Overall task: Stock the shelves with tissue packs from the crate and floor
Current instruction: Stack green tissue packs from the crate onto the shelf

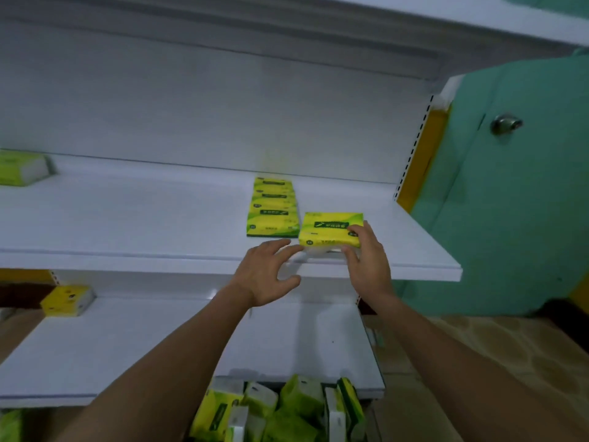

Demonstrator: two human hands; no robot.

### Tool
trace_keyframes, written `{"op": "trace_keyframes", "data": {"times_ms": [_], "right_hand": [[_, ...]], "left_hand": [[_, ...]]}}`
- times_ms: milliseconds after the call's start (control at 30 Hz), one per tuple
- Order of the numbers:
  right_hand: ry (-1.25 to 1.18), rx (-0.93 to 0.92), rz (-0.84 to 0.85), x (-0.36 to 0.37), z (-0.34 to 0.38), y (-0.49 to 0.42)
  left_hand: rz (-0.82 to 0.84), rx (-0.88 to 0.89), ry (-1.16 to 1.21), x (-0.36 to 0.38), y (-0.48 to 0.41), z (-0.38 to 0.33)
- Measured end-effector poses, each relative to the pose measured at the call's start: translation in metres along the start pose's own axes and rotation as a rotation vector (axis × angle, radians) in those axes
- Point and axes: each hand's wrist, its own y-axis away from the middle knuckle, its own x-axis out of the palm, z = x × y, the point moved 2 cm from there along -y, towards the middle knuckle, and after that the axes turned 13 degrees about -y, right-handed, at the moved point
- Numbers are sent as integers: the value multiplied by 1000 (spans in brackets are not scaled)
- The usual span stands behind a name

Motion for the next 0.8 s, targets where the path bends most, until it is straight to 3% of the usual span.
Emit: {"op": "trace_keyframes", "data": {"times_ms": [200, 300, 433, 600, 800], "right_hand": [[16, 132, 31, 11, -53, -55], [148, 223, 51, 21, -74, -78], [313, 230, 16, 30, -88, -109], [166, 302, -62, 49, -102, -140], [61, 320, 22, 68, -100, -166]], "left_hand": [[4, 41, -116, 29, -50, 27], [38, 28, -128, 46, -61, 37], [-111, 72, -215, 56, -64, 45], [-151, 64, -266, 59, -63, 43], [-118, -10, -245, 57, -63, 38]]}}
